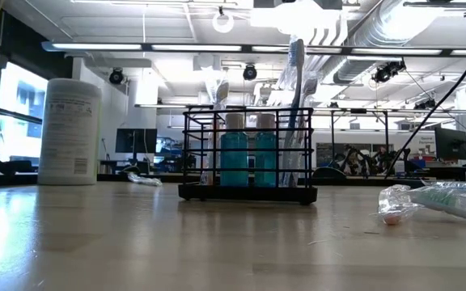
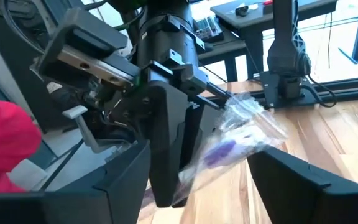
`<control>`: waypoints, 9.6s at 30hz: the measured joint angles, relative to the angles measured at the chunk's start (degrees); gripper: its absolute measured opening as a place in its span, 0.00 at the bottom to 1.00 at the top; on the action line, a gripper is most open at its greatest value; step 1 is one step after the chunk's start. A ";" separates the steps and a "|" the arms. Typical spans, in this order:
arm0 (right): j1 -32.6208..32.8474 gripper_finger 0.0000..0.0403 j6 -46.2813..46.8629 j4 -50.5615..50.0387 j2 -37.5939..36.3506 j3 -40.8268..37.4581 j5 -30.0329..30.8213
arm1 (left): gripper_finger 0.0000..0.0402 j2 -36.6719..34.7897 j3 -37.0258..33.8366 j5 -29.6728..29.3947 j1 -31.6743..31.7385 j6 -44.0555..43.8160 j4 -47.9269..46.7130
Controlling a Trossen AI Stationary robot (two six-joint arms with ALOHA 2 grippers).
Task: Pick & Place toothbrushing station
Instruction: Put the purple toothbrush into the toothbrush organizer, then put the bottom right green toothbrush into the mesh organizer
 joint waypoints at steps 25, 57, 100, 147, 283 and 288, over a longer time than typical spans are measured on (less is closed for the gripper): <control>-3.65 0.03 -2.25 4.60 5.06 -0.03 -9.33 | 0.05 0.85 0.09 1.25 1.72 -8.29 -3.60; 10.45 0.02 -12.89 -16.90 -5.90 -0.01 20.31 | 0.40 -0.70 0.00 -2.32 0.96 -84.45 -21.89; 4.77 0.02 -7.48 -32.88 -2.72 -0.01 31.22 | 0.40 -12.22 -14.12 32.64 26.86 -101.21 -12.04; 0.20 0.49 -1.37 -31.94 0.66 0.01 21.08 | 0.40 -12.22 -14.12 40.62 17.35 -103.91 -6.57; 27.38 0.00 85.58 -63.19 15.37 8.67 16.73 | 0.40 -3.87 -14.12 19.20 -8.00 -114.64 7.48; 31.17 0.00 77.33 -67.80 14.79 15.21 34.32 | 0.42 -5.50 -14.12 13.60 -8.00 -110.11 6.02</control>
